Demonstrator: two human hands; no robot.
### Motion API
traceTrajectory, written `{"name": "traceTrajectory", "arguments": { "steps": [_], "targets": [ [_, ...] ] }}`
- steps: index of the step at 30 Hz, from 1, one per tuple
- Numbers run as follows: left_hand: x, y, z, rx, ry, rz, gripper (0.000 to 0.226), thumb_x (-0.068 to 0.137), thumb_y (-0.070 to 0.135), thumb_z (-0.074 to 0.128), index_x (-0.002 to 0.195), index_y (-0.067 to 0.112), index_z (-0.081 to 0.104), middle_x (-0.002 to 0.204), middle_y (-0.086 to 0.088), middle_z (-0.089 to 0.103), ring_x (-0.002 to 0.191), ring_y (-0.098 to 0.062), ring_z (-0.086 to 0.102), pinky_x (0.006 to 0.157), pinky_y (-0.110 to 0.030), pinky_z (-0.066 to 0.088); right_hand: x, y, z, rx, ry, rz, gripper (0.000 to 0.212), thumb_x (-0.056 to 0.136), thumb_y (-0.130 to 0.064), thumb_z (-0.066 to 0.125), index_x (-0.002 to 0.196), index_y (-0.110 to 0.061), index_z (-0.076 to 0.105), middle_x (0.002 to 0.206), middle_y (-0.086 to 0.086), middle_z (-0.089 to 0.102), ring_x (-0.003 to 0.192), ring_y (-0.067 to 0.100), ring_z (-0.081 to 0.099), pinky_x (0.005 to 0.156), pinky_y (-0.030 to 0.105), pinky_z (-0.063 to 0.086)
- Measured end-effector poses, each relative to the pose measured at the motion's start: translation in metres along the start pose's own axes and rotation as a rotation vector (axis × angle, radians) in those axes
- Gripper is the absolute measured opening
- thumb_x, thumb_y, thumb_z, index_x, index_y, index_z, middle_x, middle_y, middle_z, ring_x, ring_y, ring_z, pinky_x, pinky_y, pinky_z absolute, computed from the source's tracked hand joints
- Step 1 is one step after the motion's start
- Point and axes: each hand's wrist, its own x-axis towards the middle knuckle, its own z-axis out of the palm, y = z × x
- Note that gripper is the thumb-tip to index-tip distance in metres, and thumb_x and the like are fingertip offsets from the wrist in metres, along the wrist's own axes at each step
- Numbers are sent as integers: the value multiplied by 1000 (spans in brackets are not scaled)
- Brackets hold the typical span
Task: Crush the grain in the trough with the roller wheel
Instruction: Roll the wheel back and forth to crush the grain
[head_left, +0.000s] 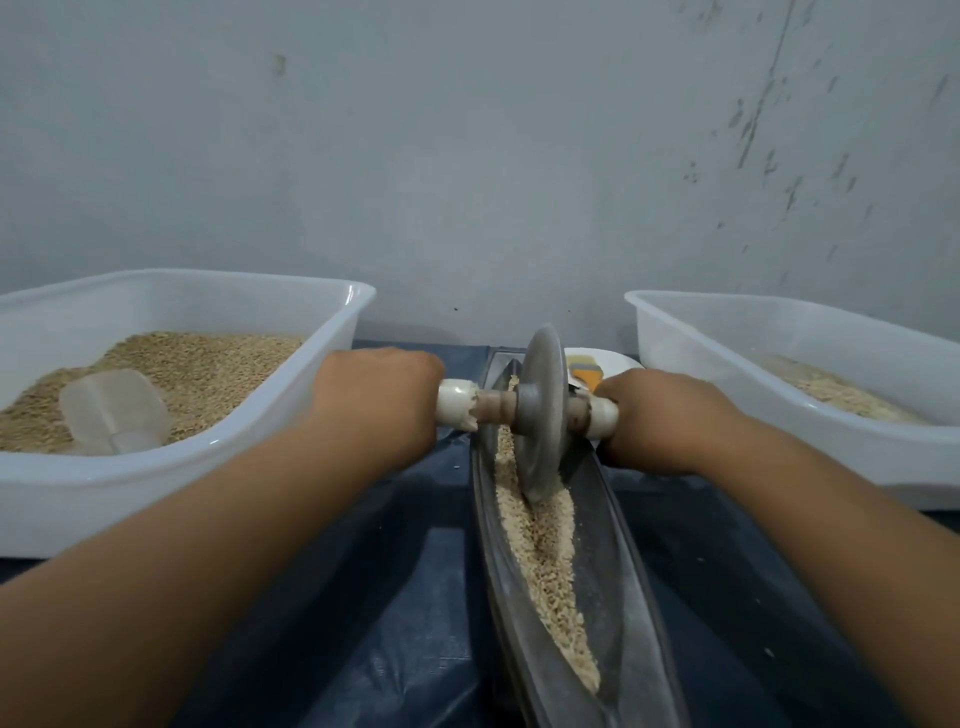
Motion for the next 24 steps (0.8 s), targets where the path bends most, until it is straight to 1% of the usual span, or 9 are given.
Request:
{"name": "traceTrajectory", "arguments": {
  "steps": [3, 4, 6, 8, 11, 15, 20, 22, 24],
  "targets": [
    [-24, -3, 11, 71, 186, 46, 20, 79, 39, 62, 81, 32, 43, 67, 9, 47, 66, -14, 50, 59, -28, 35, -15, 4, 13, -28, 122, -5, 13, 63, -39, 60, 70, -34, 51, 64, -13, 56, 58, 3, 49, 47, 22, 28],
    [-22, -4, 11, 65, 184, 32, 20, 79, 40, 62, 80, 32, 43, 67, 9, 47, 65, -14, 50, 58, -28, 34, -15, 5, 13, -25, 132, -5, 13, 63, -39, 60, 70, -34, 51, 64, -13, 56, 58, 4, 48, 47, 22, 28],
    [-9, -1, 5, 5, 52, -26, 18, 79, 38, 64, 84, 31, 48, 73, 8, 52, 69, -15, 53, 62, -29, 39, -7, 1, 4, -8, 75, -17, 12, 68, -37, 63, 75, -31, 55, 70, -12, 58, 60, 5, 48, 49, 22, 31],
    [5, 3, -1, -20, -42, -53, 14, 78, 27, 63, 86, 29, 51, 76, 6, 55, 72, -16, 55, 65, -30, 43, 5, -3, -5, -5, 21, -44, 17, 72, -35, 66, 83, -26, 57, 77, -10, 60, 63, 6, 48, 53, 24, 36],
    [-1, 1, 2, -37, -20, -63, 17, 77, 27, 63, 82, 31, 47, 72, 7, 52, 69, -15, 52, 63, -29, 39, 3, -4, -6, -20, 33, -37, 17, 71, -38, 66, 84, -29, 58, 77, -10, 59, 66, 11, 51, 54, 24, 34],
    [-26, -4, 18, 16, 171, -40, 24, 76, 36, 63, 75, 34, 39, 63, 10, 42, 61, -12, 43, 56, -28, 30, -13, -1, 7, -50, 147, -29, 13, 65, -41, 60, 71, -32, 53, 66, -11, 56, 58, 5, 47, 48, 23, 28],
    [-2, 1, 9, -107, -30, -109, 17, 77, 28, 64, 82, 32, 47, 77, 8, 56, 71, -16, 53, 62, -29, 39, 7, -9, -13, -37, 60, -58, 26, 69, -42, 65, 88, -27, 56, 79, -11, 59, 67, 12, 53, 58, 26, 38],
    [-7, -1, 12, -114, -24, -115, 17, 78, 30, 64, 83, 33, 48, 76, 8, 56, 71, -14, 54, 62, -29, 40, 6, -8, -12, -62, 100, -61, 24, 68, -41, 65, 86, -27, 55, 75, -11, 57, 62, 8, 49, 53, 24, 33],
    [-22, -4, 19, -71, 51, -92, 17, 79, 34, 64, 82, 33, 47, 70, 10, 52, 67, -12, 51, 60, -27, 38, -1, -6, -5, -104, 175, -69, 20, 68, -42, 63, 80, -28, 55, 69, -11, 53, 58, 5, 42, 49, 23, 26]
  ]
}}
